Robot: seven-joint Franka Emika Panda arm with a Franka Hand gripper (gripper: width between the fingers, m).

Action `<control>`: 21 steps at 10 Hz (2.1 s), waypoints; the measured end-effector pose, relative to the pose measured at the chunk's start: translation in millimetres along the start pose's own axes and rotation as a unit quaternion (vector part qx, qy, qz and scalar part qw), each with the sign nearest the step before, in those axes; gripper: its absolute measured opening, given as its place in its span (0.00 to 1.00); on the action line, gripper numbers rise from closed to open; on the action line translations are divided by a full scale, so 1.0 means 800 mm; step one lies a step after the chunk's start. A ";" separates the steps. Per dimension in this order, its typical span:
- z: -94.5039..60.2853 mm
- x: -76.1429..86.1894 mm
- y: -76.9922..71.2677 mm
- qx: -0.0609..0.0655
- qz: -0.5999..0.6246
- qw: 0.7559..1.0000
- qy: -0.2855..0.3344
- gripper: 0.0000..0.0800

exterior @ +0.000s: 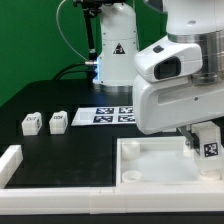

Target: Assemble one leg

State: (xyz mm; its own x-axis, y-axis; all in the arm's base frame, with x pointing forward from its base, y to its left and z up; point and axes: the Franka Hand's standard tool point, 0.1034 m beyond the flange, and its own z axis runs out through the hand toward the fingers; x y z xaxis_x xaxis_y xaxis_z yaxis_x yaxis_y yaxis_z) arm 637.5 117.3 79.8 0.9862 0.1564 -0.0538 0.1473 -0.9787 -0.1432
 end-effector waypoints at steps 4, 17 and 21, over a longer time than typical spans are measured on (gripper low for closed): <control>0.000 0.001 0.000 0.001 0.089 0.996 0.001 0.37; 0.004 0.000 0.002 0.117 0.793 0.597 0.024 0.37; 0.001 0.001 -0.009 0.091 0.599 0.794 0.042 0.80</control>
Offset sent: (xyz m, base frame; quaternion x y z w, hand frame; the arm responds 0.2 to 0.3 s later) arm 0.0000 0.0000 0.0000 0.0000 0.0000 0.1790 0.9838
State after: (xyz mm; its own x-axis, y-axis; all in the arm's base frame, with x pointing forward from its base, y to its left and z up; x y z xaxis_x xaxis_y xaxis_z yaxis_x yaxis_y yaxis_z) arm 636.8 124.6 79.6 0.4123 -0.8899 -0.1949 -0.9069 -0.3807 -0.1804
